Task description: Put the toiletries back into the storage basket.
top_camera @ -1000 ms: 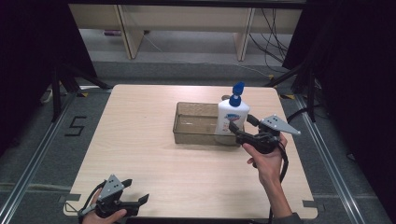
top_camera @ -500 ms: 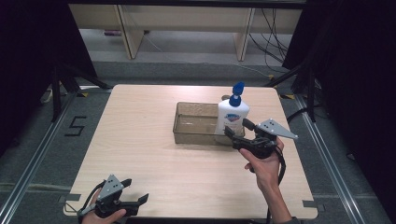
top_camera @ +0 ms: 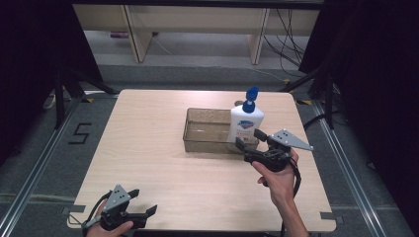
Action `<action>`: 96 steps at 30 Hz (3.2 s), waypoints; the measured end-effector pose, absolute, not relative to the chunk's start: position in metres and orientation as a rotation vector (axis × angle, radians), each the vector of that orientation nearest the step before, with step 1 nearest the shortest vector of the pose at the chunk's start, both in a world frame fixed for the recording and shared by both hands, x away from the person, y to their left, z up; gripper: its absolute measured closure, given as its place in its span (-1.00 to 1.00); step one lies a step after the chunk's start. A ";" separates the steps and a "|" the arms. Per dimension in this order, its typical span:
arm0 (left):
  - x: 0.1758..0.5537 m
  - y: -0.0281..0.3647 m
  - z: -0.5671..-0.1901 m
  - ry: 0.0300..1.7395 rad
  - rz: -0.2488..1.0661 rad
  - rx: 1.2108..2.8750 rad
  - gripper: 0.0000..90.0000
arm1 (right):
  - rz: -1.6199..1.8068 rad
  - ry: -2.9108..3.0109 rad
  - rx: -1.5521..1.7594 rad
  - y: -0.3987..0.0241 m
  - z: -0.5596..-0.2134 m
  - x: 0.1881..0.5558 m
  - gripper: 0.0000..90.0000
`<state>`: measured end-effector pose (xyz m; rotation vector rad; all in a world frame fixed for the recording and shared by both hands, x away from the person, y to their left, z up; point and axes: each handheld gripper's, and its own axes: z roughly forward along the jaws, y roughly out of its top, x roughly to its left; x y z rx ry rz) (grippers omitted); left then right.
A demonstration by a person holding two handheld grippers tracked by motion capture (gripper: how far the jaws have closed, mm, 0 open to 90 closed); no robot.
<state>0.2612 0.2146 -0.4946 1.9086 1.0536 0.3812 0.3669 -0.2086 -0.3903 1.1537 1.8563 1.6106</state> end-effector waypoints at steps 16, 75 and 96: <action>0.262 0.214 -0.496 1.048 0.373 1.900 -0.67 | 1.631 1.882 1.152 -0.204 -0.396 0.359 -0.55; 0.262 0.214 -0.496 1.037 0.379 1.894 -0.67 | 1.650 2.038 1.113 -0.174 -0.435 0.332 -0.62; 0.262 0.214 -0.496 1.038 0.374 1.885 -0.67 | 1.649 2.062 1.112 -0.174 -0.443 0.321 -0.63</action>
